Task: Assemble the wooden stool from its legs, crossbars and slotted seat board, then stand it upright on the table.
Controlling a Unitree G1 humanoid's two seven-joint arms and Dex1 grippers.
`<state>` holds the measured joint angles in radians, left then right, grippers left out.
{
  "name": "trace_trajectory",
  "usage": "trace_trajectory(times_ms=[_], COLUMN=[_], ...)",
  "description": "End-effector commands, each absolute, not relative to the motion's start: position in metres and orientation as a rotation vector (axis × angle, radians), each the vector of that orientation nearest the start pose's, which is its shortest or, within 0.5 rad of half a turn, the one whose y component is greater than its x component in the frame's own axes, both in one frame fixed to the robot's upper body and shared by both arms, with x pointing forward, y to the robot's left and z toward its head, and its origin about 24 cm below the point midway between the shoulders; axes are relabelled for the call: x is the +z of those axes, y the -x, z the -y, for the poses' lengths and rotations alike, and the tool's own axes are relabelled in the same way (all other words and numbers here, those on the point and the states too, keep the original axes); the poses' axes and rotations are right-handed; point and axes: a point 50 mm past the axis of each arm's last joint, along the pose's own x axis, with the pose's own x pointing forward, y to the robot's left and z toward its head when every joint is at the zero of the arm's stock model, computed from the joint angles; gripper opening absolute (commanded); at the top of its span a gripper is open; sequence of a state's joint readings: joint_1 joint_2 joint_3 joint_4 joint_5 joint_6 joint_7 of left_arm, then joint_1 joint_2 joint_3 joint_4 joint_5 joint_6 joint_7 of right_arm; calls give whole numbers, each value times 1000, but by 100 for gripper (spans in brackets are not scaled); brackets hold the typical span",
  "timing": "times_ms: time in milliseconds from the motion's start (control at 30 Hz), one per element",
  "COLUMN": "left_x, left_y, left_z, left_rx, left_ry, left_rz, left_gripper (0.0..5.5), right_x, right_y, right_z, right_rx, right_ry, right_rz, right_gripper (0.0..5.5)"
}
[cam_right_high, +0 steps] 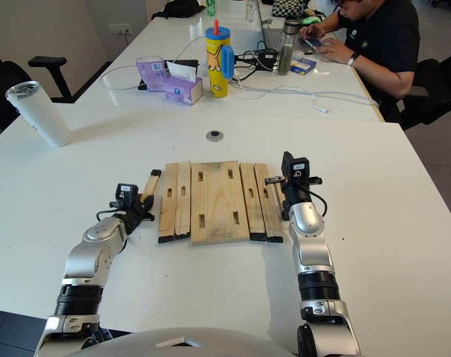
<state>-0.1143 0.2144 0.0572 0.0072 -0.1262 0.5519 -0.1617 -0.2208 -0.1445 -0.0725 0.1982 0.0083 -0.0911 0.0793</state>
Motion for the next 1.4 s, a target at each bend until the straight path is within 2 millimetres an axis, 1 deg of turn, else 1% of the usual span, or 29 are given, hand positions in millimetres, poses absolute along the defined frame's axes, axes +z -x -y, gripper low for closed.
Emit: trace_trajectory(times_ms=[33,200,267,333,400,433,500,567,700,767,800,867,900,967,1067,1133,1400], left_x=[26,53,64,74,84,88,93,97,103,104,104,105,106,107,109,109,109], left_y=[-268,-278,-281,-283,-284,-284,-285,-286,-285,-285,-285,-285,-284,-283,-279,-278,-277], left_z=[-192,-188,-185,-180,-172,-168,-161,-152,-129,-121,-119,-115,-113,-110,-105,-103,-97], left_rx=[-106,-110,-115,-133,-168,-184,-205,-238,-376,-426,-445,-483,-502,-530,-596,-618,-678], left_ry=[-51,-63,-85,-53,-30,-27,-20,-14,-10,-22,-22,-16,-12,-4,6,11,15], left_rz=[-424,-205,-122,-54,7,28,54,76,110,121,124,130,131,135,145,143,139], left_gripper=[131,131,131,131,131,131,131,131,131,131,131,131,131,131,131,131,131], right_x=[72,83,90,98,107,111,115,114,114,120,123,130,134,139,142,144,144], right_y=[-301,-305,-308,-311,-313,-313,-311,-310,-309,-309,-308,-306,-304,-302,-299,-297,-293], right_z=[177,170,164,152,135,128,119,114,102,100,100,100,100,99,97,96,95], right_rx=[58,103,150,234,322,350,392,411,527,561,571,619,658,707,752,778,812], right_ry=[120,70,24,-82,-166,-169,-151,-156,-239,-332,-414,-667,-764,-853,-968,-1014,-1036], right_rz=[122,147,156,140,104,89,72,34,-63,-54,-54,-93,-108,-123,-172,-193,-233], right_gripper=[0,0,0,0,0,0,0,0,0,0,0,0,0,0,47,74,199])
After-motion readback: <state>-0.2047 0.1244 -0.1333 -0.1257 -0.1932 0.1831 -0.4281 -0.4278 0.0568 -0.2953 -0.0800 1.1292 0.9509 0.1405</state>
